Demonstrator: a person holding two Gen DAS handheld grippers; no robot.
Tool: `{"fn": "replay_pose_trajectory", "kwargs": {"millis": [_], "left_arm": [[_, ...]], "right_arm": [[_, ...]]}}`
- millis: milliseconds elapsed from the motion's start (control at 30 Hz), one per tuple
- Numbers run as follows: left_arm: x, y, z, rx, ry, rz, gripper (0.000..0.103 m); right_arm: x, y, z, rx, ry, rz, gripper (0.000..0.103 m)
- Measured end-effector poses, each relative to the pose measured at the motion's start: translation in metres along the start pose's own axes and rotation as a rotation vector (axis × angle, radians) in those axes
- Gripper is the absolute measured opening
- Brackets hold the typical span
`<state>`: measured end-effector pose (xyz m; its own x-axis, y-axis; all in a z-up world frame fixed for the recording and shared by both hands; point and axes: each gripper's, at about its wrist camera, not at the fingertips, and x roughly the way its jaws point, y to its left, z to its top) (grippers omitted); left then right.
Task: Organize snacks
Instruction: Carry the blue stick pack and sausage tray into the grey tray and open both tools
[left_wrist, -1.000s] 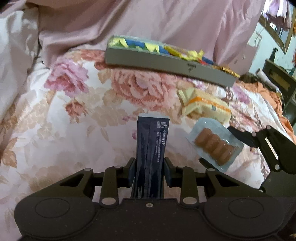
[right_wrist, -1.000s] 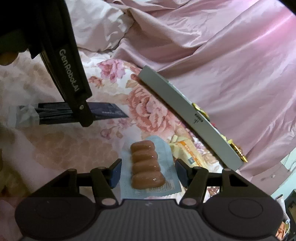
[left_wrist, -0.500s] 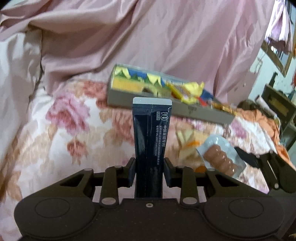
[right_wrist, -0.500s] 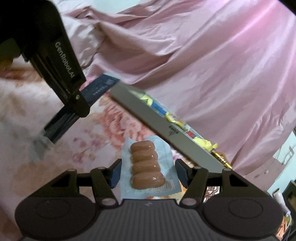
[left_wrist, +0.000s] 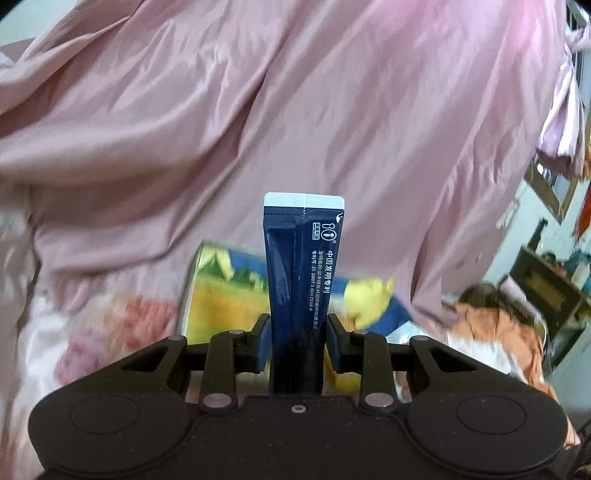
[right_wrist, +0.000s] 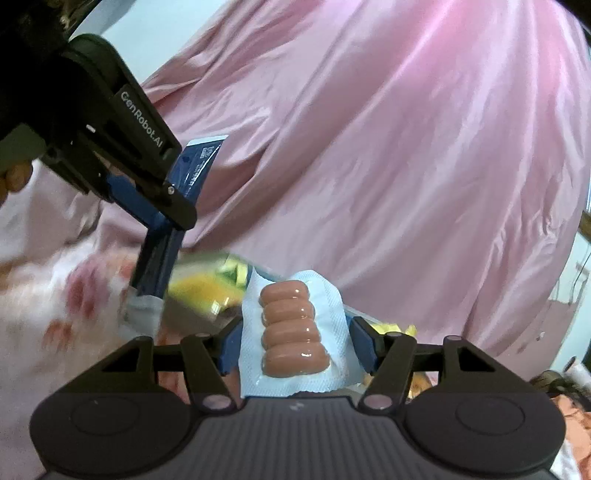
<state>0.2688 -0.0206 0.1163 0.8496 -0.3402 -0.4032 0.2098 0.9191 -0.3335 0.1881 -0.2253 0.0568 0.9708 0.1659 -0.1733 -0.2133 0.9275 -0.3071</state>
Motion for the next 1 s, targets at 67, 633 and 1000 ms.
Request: {"fn": "replay_pose_trajectory", "kwargs": {"millis": [67, 633, 1000], "left_arm": [[0.014, 0.002, 0.013, -0.022, -0.006, -0.001, 0.033], [0.119, 0.04, -0.001, -0.177, 0.112, 0.074, 0.033], [0.116, 0.046, -0.007, -0.177, 0.115, 0.117, 0.072]], "right_arm": [[0.017, -0.009, 0.01, 0.051, 0.003, 0.017, 0.066], [0.101, -0.019, -0.004, 0.176, 0.122, 0.065, 0.067], [0.093, -0.022, -0.003, 0.179, 0.091, 0.055, 0.088]]}}
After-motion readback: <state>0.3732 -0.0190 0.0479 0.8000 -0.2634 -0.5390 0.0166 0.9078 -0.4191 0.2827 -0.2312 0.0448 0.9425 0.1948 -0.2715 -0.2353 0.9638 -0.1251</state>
